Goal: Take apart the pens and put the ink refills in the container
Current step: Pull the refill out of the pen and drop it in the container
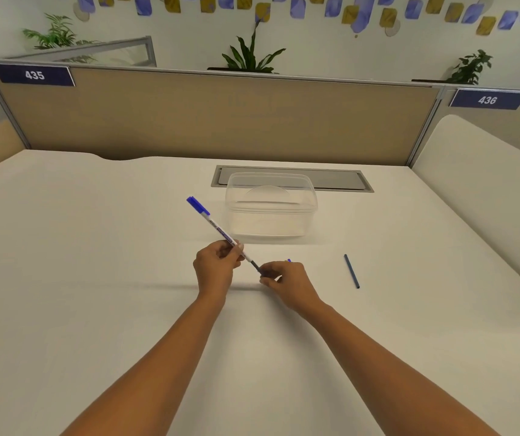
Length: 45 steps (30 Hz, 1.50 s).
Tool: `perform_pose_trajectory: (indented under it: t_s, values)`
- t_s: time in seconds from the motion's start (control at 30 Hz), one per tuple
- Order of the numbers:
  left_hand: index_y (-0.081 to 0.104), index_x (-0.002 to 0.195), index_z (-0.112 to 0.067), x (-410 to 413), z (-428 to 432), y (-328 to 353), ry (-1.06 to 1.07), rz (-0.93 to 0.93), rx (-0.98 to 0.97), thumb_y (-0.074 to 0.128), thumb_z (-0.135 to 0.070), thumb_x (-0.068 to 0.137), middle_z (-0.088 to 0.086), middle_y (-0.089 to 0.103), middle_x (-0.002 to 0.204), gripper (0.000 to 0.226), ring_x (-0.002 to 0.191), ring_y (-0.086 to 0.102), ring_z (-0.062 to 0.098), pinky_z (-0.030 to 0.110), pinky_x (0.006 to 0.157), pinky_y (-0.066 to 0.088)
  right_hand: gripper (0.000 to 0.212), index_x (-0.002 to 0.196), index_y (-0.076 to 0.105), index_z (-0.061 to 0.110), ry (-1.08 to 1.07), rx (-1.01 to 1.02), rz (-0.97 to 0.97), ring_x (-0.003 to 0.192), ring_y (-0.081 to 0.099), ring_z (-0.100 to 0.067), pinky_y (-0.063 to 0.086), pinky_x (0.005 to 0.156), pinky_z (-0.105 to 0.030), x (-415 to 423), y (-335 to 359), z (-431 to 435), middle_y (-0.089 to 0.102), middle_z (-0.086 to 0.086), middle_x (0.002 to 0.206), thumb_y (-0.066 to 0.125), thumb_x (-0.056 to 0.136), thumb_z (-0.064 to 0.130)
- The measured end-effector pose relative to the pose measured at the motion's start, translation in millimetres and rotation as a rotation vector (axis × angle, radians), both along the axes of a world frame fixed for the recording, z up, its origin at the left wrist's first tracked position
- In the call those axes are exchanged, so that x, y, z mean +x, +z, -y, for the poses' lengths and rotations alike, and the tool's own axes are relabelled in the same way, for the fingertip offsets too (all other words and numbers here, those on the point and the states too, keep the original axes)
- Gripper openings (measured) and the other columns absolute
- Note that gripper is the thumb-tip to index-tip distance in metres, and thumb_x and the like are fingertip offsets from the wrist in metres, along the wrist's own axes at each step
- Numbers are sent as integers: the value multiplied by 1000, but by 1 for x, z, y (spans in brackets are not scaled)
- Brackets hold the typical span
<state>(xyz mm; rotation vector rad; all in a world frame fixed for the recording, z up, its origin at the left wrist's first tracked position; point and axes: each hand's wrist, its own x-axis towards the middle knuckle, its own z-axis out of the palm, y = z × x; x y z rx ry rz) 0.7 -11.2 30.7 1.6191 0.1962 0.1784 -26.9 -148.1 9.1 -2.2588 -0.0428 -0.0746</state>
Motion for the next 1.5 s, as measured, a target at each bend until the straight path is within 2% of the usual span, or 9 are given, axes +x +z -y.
perform_pose_trajectory:
  t_s: [0.27, 0.43, 0.57, 0.7, 0.87, 1.0, 1.13, 1.3, 1.5]
  values:
    - [66, 93, -3, 2, -6, -7, -4, -39, 77, 64, -14, 81, 12, 65, 78, 17, 57, 60, 13, 7, 44, 49, 22, 102, 68, 8, -41, -53, -1, 81, 63, -21, 47, 83, -29, 3, -1, 6, 67, -11, 102, 65, 80, 8]
    - [68, 89, 0, -1, -6, -19, -168, -156, 268, 68, -14, 78, 13, 65, 69, 18, 50, 58, 13, 25, 58, 52, 26, 104, 67, 6, -86, -63, -5, 87, 64, -27, 52, 81, -36, 3, -2, 9, 63, -10, 90, 67, 79, 8]
    - [70, 77, -2, -6, -6, -27, -343, -242, 501, 71, -15, 74, 7, 62, 52, 13, 38, 60, 9, 23, 51, 51, 29, 107, 65, 5, -141, -16, -13, 76, 59, -20, 53, 75, -34, 3, -3, 12, 70, -16, 93, 67, 78, 7]
    - [68, 77, -3, -6, 0, -25, -350, -230, 628, 75, -18, 69, 13, 65, 66, 19, 65, 68, 32, 35, 66, 57, 25, 101, 66, 4, -191, 13, -17, 68, 57, -19, 56, 78, -41, 2, -1, 14, 69, -12, 82, 68, 76, 5]
    - [63, 100, -5, -6, 7, -26, -310, -236, 675, 79, -21, 66, 15, 66, 97, 41, 61, 59, 25, 27, 67, 50, 19, 94, 68, 2, -223, 18, -8, 73, 59, -17, 53, 79, -31, 7, 2, 19, 72, -18, 91, 69, 75, 6]
    - [60, 101, -8, -6, 7, -31, -305, -224, 684, 78, -26, 67, 13, 65, 93, 43, 57, 58, 22, 25, 62, 45, 20, 95, 70, 2, -243, 13, 10, 72, 59, -19, 53, 79, -33, 14, 10, 21, 72, -19, 93, 70, 76, 8]
    - [61, 97, -11, -1, 6, -34, -256, -182, 688, 70, -43, 72, 13, 68, 92, 41, 79, 66, 29, 31, 77, 52, 22, 99, 70, 2, -224, -20, 52, 69, 64, -20, 52, 70, -20, 28, 24, 22, 72, -18, 96, 68, 78, 9]
    - [62, 92, -7, 13, -4, -32, -190, -30, 682, 59, -28, 84, 7, 62, 73, 23, 79, 64, 29, 30, 68, 46, 21, 100, 70, 2, -198, -88, 129, 88, 66, -29, 52, 87, -32, 57, 53, 25, 72, -18, 99, 64, 80, 7]
    - [55, 114, -10, 36, -18, -48, -140, 58, 886, 51, -20, 89, 10, 52, 130, 28, 127, 39, 26, 40, 102, 31, 21, 102, 69, 1, -198, -248, 198, 89, 64, -30, 47, 80, -28, 103, 77, 34, 71, -19, 101, 58, 86, 7]
